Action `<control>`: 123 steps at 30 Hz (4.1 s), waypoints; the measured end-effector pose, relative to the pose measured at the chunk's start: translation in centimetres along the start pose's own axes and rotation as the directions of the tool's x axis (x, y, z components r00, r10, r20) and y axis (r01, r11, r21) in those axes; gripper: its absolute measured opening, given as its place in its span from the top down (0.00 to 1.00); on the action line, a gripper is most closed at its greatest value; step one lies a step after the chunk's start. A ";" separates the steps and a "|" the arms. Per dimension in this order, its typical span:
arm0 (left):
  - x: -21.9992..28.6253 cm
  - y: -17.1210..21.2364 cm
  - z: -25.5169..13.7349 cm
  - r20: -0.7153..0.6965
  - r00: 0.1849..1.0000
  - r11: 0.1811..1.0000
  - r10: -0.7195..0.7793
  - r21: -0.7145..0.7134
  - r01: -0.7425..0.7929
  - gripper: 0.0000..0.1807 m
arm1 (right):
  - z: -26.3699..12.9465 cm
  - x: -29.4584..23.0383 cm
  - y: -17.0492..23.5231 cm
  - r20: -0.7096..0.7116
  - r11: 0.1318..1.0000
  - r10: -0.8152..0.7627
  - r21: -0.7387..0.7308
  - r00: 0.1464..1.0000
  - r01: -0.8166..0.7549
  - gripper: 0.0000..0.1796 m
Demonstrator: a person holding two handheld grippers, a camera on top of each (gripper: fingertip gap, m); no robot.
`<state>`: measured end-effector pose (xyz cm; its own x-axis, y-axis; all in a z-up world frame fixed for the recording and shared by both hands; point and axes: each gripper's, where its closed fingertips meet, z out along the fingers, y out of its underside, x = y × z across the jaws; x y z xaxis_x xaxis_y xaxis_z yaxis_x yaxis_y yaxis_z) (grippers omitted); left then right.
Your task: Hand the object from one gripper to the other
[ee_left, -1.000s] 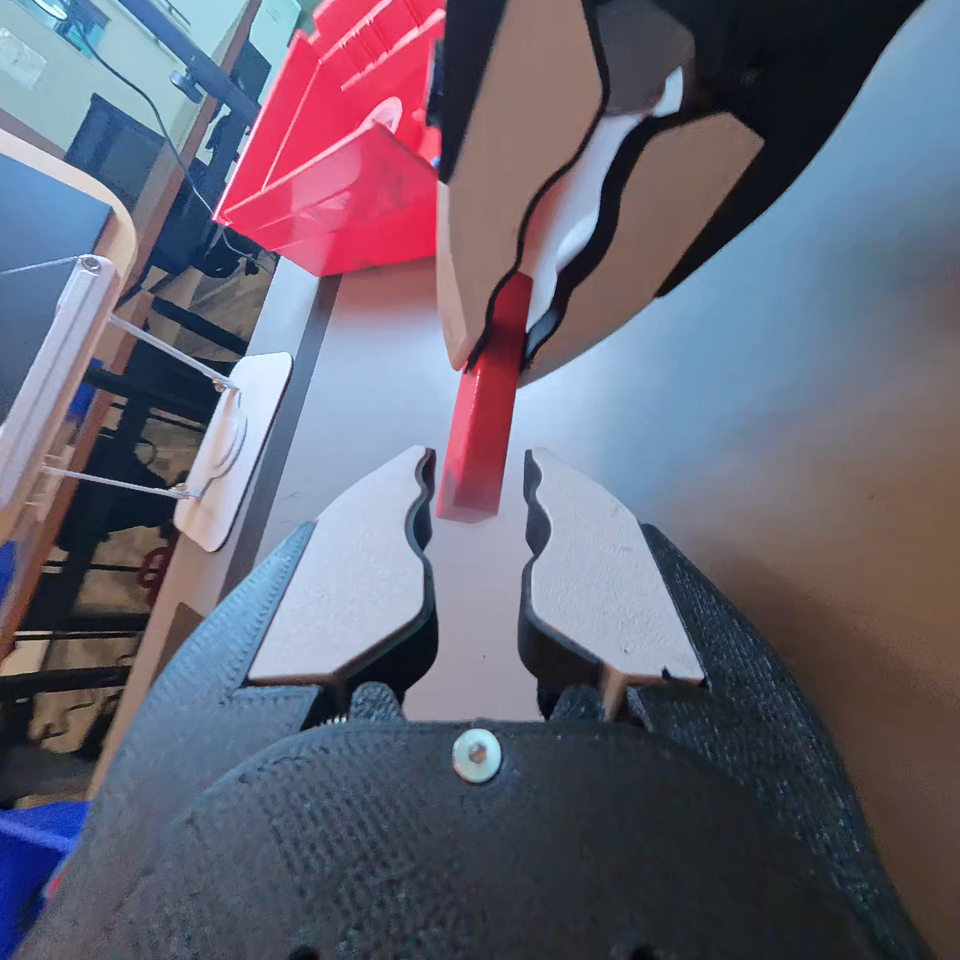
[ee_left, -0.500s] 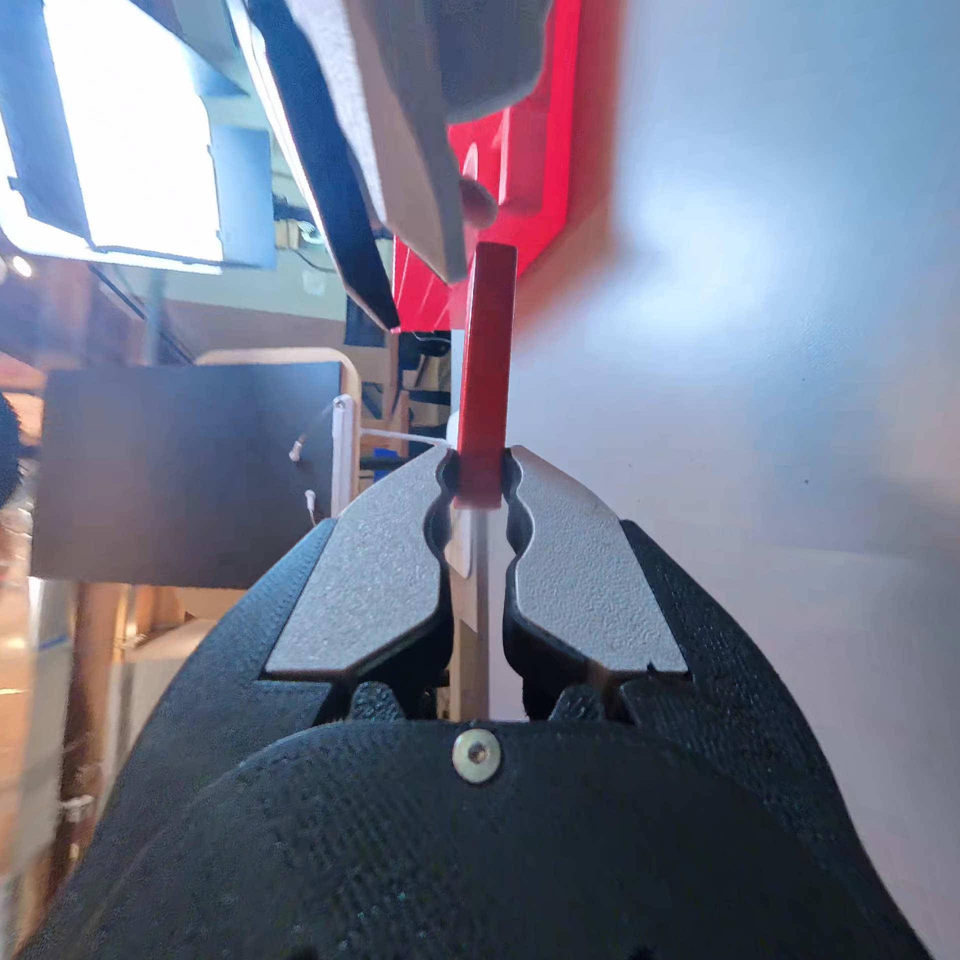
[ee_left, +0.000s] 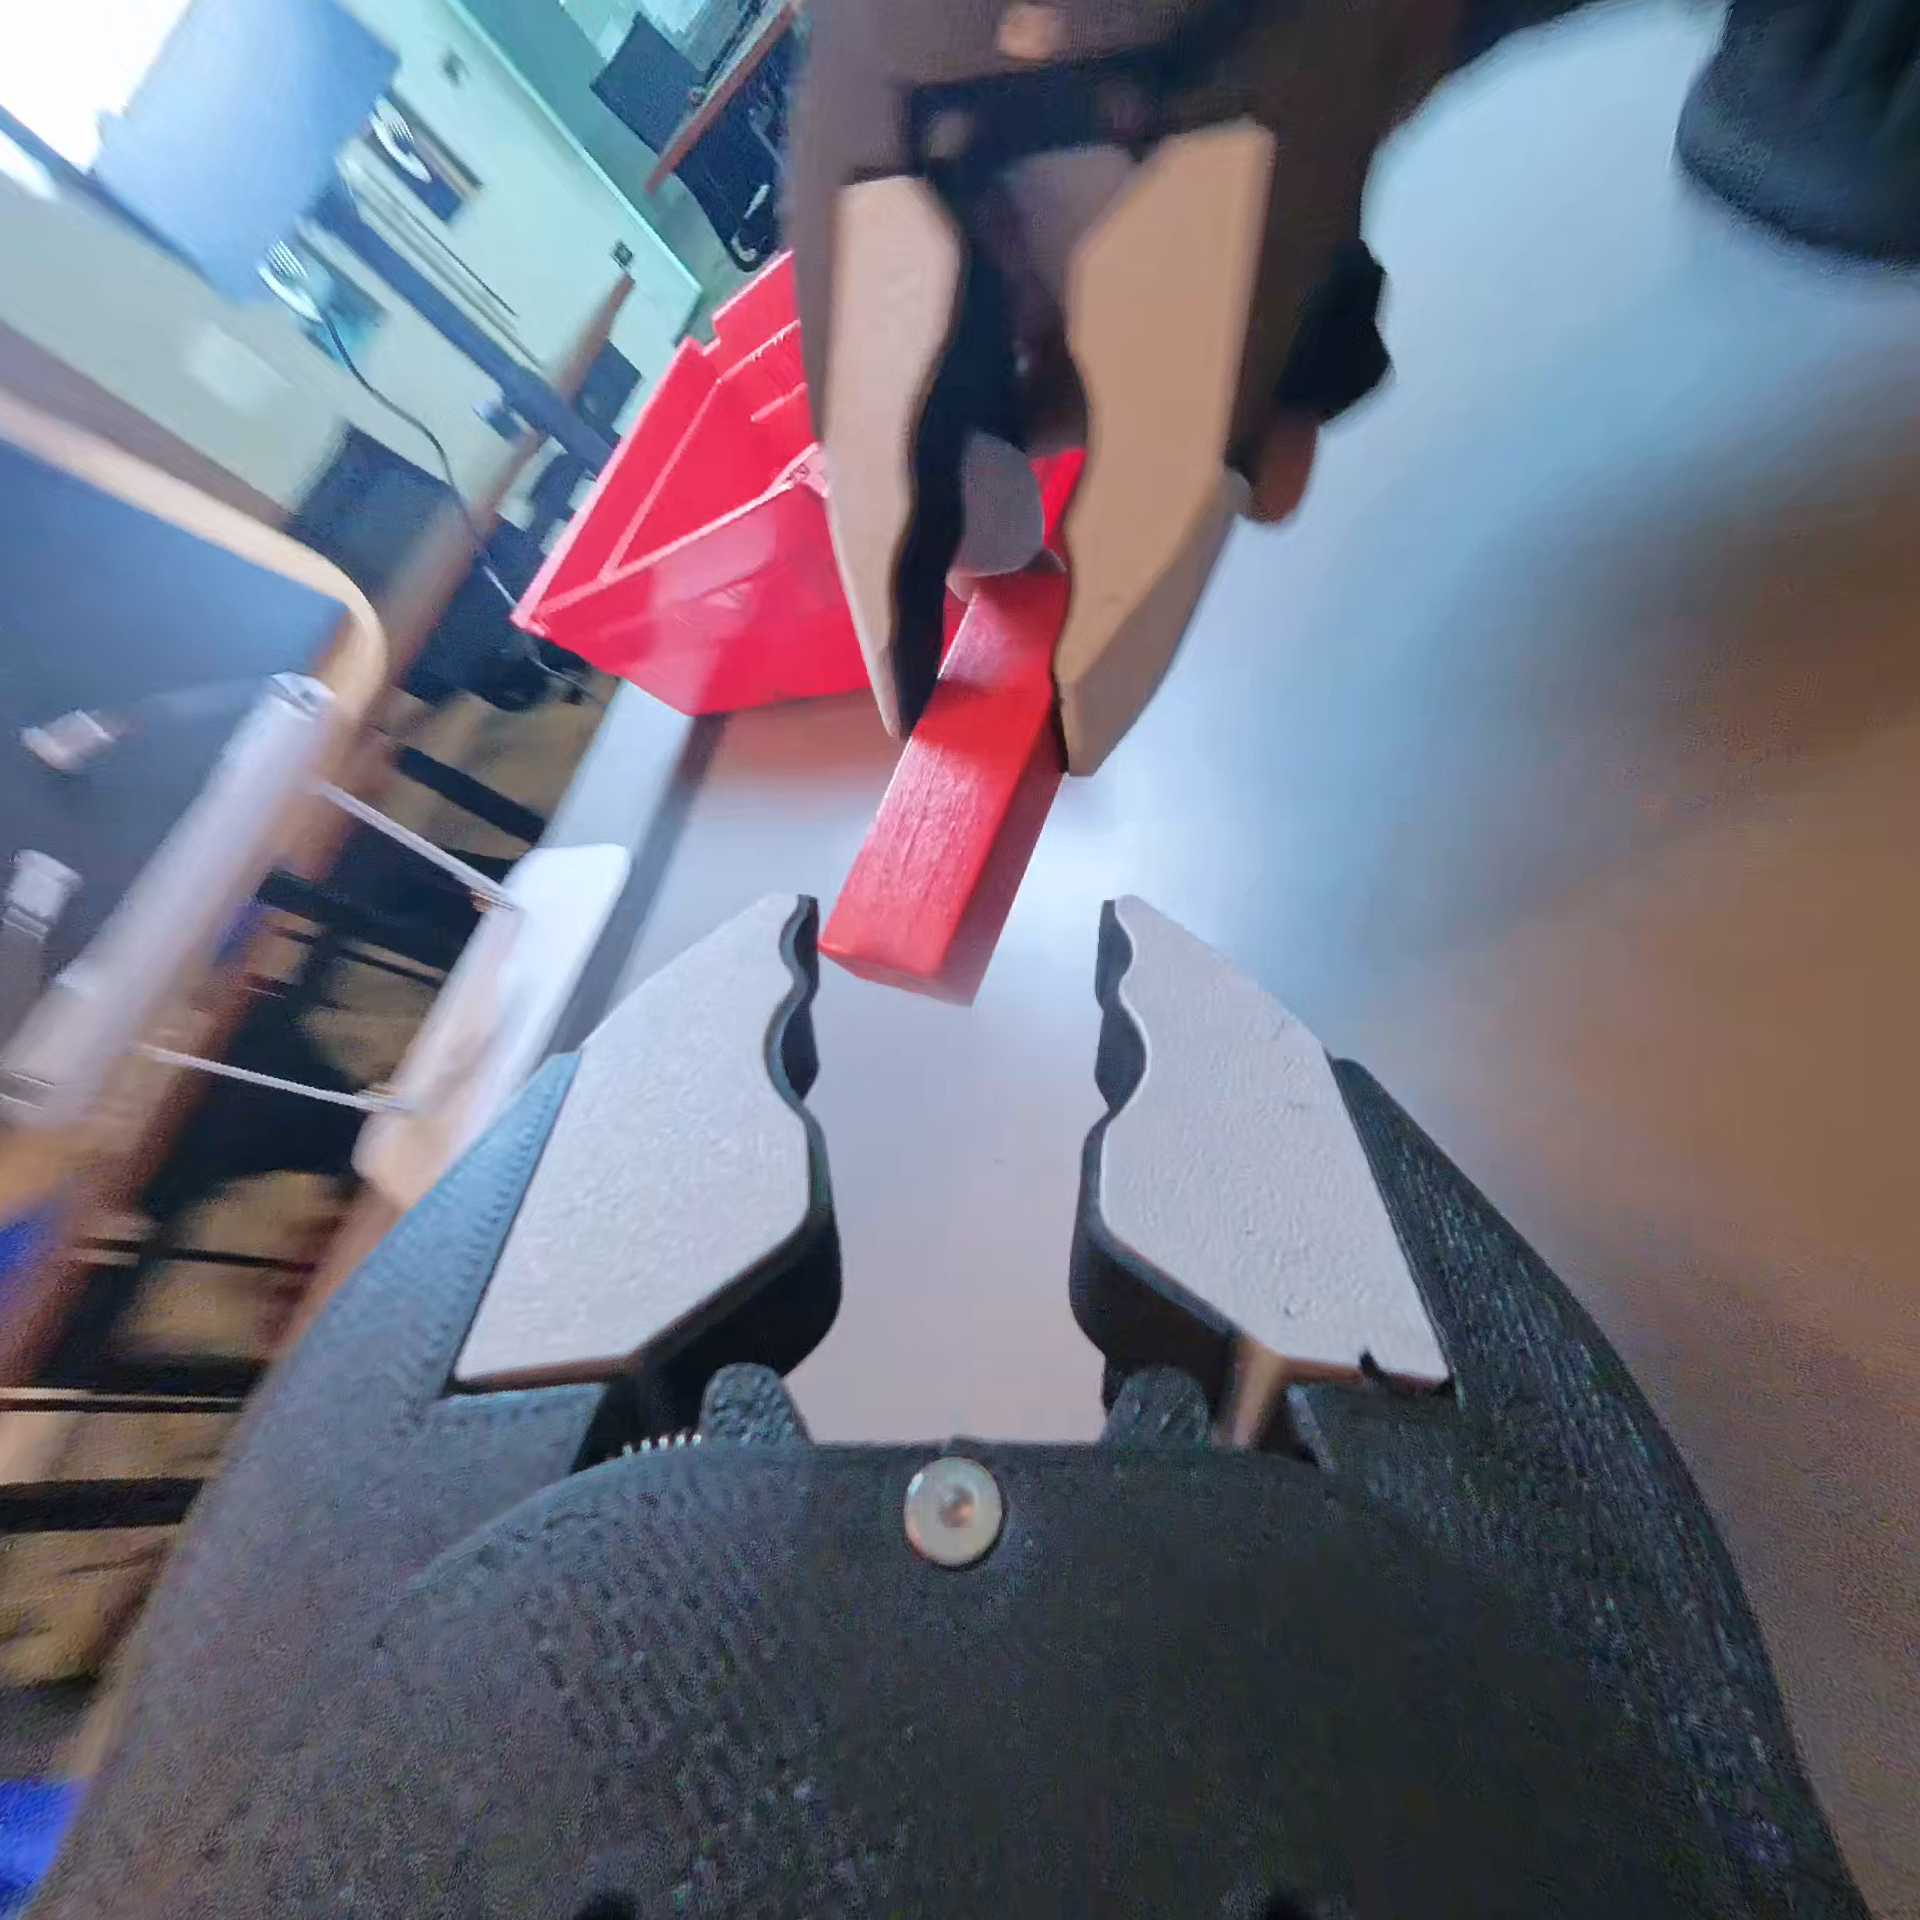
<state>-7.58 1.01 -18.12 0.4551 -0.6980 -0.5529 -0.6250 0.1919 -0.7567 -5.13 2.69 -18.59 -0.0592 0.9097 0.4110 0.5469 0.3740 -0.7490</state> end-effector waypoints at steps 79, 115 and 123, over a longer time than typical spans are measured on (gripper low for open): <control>-0.4 -2.8 -3.6 -0.708 0.126 0.335 -0.694 -0.164 0.928 0.79 | -1.4 -2.2 -5.1 0.046 0.916 -0.111 0.392 0.993 0.084 0.90; -5.0 0.5 -1.9 -0.192 0.696 0.679 -0.692 0.154 0.718 0.80 | -1.1 3.7 -2.9 -0.100 0.920 0.285 0.308 0.953 -0.242 0.76; -5.2 -1.3 -2.5 0.046 0.921 0.894 -0.387 0.262 0.363 0.80 | -0.6 3.4 -3.4 0.184 0.736 0.545 0.364 0.818 -0.571 0.64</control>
<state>-10.70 2.64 -13.37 0.6906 -0.6850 -0.2321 -0.2277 0.0987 -0.9687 -6.67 4.39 -14.28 0.0959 0.9812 -0.1672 0.1326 -0.1791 -0.9749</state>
